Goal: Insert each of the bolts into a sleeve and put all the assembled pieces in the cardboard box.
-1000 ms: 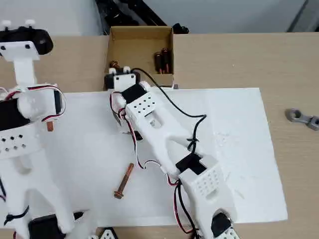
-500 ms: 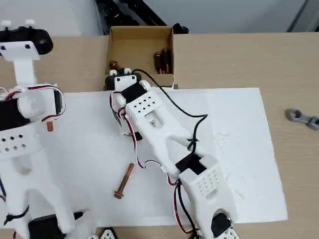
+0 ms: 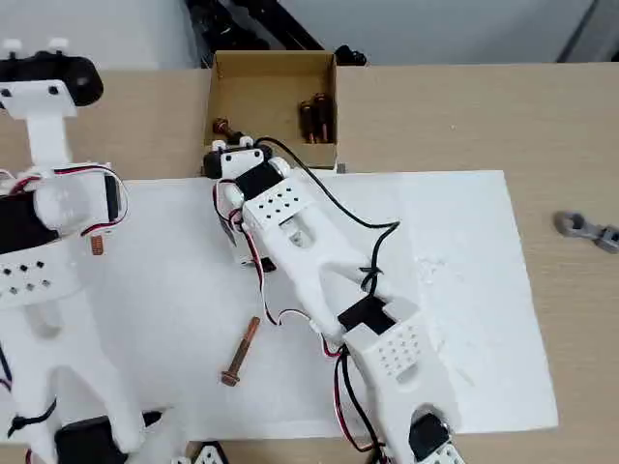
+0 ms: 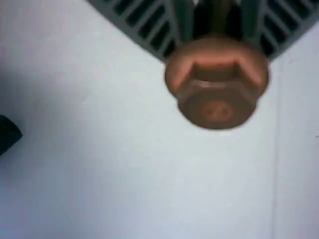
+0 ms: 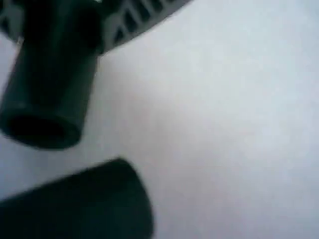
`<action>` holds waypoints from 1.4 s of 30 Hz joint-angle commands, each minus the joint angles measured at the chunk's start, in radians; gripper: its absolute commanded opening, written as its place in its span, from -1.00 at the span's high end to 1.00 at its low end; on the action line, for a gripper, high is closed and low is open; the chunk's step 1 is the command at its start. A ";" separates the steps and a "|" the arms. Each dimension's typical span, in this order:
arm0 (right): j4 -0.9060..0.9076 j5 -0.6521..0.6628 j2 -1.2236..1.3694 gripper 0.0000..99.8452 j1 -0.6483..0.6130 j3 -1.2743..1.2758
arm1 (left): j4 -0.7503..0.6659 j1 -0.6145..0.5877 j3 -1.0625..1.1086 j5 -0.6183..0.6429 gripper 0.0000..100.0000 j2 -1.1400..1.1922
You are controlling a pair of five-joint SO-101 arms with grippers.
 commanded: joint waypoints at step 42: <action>-0.007 0.018 0.018 0.63 -0.007 -0.072 | -0.005 0.003 -0.002 -0.003 0.99 -0.041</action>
